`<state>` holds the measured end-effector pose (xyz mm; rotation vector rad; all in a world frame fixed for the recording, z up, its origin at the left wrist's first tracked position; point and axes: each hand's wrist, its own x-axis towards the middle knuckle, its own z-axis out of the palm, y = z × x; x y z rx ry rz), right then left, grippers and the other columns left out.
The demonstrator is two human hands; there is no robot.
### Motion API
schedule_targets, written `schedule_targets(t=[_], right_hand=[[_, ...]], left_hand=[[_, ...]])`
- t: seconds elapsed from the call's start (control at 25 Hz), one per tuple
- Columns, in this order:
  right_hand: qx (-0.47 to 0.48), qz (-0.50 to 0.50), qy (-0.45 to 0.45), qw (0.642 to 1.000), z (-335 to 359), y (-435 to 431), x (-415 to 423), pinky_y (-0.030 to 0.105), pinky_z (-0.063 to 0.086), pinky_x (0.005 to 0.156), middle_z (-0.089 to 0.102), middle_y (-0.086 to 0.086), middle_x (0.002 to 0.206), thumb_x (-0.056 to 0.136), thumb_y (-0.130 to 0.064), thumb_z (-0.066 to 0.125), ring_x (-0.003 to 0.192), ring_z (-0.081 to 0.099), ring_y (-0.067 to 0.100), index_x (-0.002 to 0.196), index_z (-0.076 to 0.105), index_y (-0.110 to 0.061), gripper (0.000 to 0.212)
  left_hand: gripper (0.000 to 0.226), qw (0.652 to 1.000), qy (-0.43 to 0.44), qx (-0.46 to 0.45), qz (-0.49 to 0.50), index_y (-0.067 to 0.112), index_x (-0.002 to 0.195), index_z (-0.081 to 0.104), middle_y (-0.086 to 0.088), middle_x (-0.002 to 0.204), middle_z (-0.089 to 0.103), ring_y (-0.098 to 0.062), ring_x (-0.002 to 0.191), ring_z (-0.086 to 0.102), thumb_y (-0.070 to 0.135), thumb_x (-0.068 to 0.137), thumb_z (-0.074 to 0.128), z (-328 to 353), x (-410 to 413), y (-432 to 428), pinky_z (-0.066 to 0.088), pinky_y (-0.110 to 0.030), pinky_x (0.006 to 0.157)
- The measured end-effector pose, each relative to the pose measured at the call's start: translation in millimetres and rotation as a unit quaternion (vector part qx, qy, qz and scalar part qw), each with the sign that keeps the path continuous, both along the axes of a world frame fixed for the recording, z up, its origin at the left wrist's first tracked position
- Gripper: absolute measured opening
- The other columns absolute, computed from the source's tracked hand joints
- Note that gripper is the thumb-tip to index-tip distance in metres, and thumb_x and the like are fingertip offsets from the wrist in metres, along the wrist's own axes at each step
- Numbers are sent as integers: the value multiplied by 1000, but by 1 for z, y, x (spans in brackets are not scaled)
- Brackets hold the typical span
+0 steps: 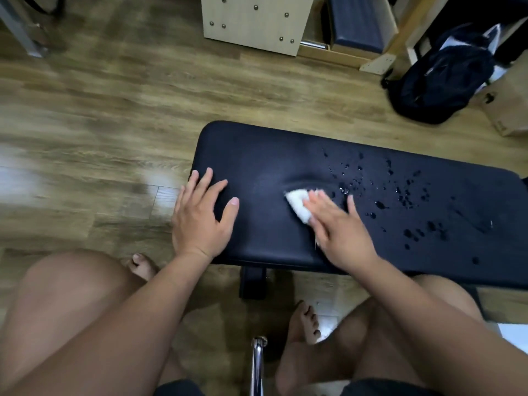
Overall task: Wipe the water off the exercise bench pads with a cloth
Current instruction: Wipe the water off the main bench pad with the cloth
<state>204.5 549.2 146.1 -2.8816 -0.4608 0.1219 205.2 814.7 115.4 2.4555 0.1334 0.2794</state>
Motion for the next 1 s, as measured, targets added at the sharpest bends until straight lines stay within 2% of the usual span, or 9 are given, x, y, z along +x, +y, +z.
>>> schedule_targets(t=[0.12,0.24,0.4,0.52,0.6,0.72,0.84,0.92,1.0], right_hand=[[-16,-73,9,997,5,25,73,52,0,118,30,-4,156,102,-19,33,146,20,14,141,43,-25,41],[15,-80,7,997,2,47,63,53,6,118,30,0,156,101,-22,33,147,18,17,142,42,-24,41],[9,198,-7,980,-8,29,-39,55,14,116,37,-6,152,99,-27,39,144,25,14,141,45,-24,42],[-39,300,-34,953,-5,3,9,58,11,115,40,-4,150,97,-27,39,141,31,13,140,46,-23,44],[-57,229,-35,971,-8,1,73,60,7,114,39,1,151,98,-22,41,141,31,17,142,43,-22,44],[-42,37,6,998,-4,5,170,57,-2,115,33,-1,154,102,-23,39,144,27,18,144,40,-26,42],[46,-86,12,995,-2,26,175,55,1,117,41,0,150,101,-23,40,140,34,22,139,48,-27,39],[68,-87,-16,994,-5,38,120,56,5,116,42,2,150,100,-23,41,139,37,23,138,49,-23,39],[38,25,-38,998,-4,46,33,60,13,115,45,2,148,98,-27,41,139,36,22,138,49,-21,41]], left_hand=[[62,1000,2,-3,5,21,129,63,-1,152,45,-21,147,28,57,87,34,2,0,-2,24,-49,118],[61,1000,0,-23,15,23,127,64,1,152,46,-20,147,29,57,86,35,3,1,-1,25,-49,118],[58,1000,-6,-7,21,23,126,65,1,151,47,-20,147,30,55,86,38,0,0,-2,29,-49,116],[57,1000,1,16,18,24,128,62,2,153,44,-20,148,27,53,84,40,-2,0,-4,28,-48,117],[56,999,6,35,19,25,129,61,3,154,42,-19,148,27,49,83,42,-4,1,-3,25,-47,119],[56,998,5,62,18,24,130,60,3,154,42,-20,148,27,46,81,44,-4,1,-4,23,-45,120],[55,998,9,58,21,24,130,60,3,154,42,-20,148,26,47,84,42,-3,1,-5,21,-45,120],[53,999,4,47,21,23,129,61,2,153,44,-21,147,28,49,87,41,-2,1,-5,22,-46,120],[53,999,-5,36,19,22,128,61,0,152,45,-23,147,29,50,89,40,-3,2,-5,24,-48,119]])
